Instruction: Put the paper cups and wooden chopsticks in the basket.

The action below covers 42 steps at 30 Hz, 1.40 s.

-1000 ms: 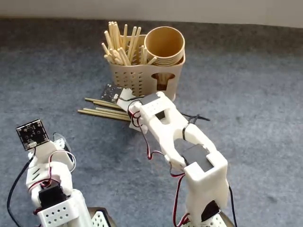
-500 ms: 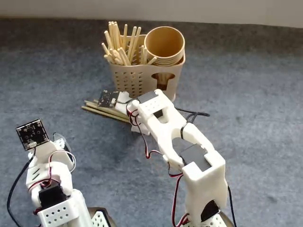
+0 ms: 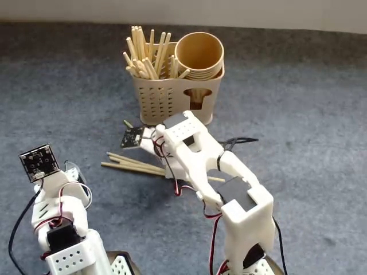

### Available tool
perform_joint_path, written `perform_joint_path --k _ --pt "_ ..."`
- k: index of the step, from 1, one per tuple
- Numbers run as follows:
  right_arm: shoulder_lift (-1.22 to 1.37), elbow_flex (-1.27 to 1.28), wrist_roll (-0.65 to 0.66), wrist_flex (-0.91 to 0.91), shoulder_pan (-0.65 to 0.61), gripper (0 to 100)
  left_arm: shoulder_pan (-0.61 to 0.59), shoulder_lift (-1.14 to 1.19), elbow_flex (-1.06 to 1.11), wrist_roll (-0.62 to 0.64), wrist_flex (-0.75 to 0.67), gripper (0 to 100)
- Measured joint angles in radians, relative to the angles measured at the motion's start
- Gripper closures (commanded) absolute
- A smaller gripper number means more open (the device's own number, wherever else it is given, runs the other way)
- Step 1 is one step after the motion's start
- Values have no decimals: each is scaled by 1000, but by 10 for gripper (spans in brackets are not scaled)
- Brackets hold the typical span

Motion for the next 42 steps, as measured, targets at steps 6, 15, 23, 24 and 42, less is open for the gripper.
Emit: perform_joint_path --k 6,15,23,24,42 --pt "-77 60 2 58 6 946 0 0 0 0 0 899" --pt "-178 163 2 61 32 797 0 0 0 0 0 899" --pt "-399 250 2 63 32 797 0 0 0 0 0 899" --pt "-431 252 0 63 32 797 0 0 0 0 0 899" --pt "-256 261 -299 -517 -109 797 0 0 0 0 0 899"
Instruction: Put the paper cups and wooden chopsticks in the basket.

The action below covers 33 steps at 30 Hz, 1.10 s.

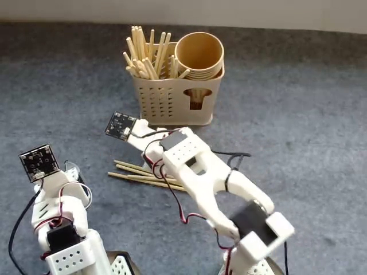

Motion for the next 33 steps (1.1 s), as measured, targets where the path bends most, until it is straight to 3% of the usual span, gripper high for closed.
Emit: perform_joint_path --k 12,16,23,26,33 --pt "48 0 0 -152 -2 797 0 0 0 0 0 899" --pt "68 25 0 -193 -2 854 0 0 0 0 0 899" --pt "147 34 -2 -206 2 918 0 0 0 0 0 899" --pt "149 32 -2 -201 2 998 0 0 0 0 0 899" --pt "63 38 -3 -83 2 994 0 0 0 0 0 899"
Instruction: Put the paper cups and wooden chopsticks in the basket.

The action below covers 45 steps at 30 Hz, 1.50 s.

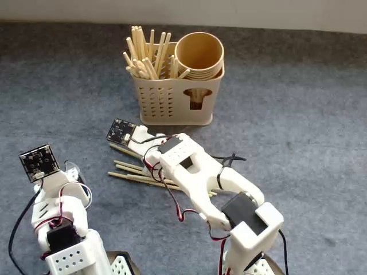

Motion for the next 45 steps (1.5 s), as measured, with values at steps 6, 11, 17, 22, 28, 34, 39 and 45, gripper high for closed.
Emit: perform_joint_path --k 6,11,17,22,28,34,39,45 --pt "-146 106 -6 20 0 994 0 0 0 0 0 899" --pt "-249 144 -109 20 12 994 0 0 0 0 0 899" --pt "-344 157 -247 20 41 994 0 0 0 0 0 899" --pt "-437 207 -290 23 43 994 0 0 0 0 0 899" --pt "-611 299 -295 25 25 994 0 0 0 0 0 899" --pt "-793 393 -295 -8 3 994 0 0 0 0 0 899" --pt "-962 514 -295 -150 3 994 0 0 0 0 0 899" --pt "-1151 568 -295 -341 3 994 0 0 0 0 0 899"
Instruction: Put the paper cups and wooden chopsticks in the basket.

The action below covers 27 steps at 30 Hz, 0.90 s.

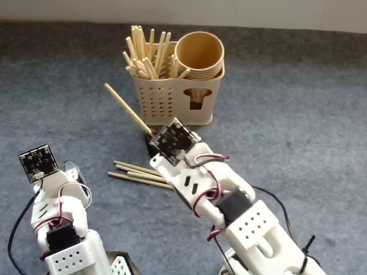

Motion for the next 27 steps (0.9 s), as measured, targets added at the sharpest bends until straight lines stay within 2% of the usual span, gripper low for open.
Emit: perform_joint_path --k 7,12,19,27 --pt "-40 0 0 -250 0 994 0 0 0 0 0 899" --pt "28 0 0 -474 15 994 0 0 0 0 5 899" --pt "307 -132 0 -718 124 994 0 0 0 0 15 899" --pt "624 -411 0 -795 176 994 0 0 0 0 15 899"
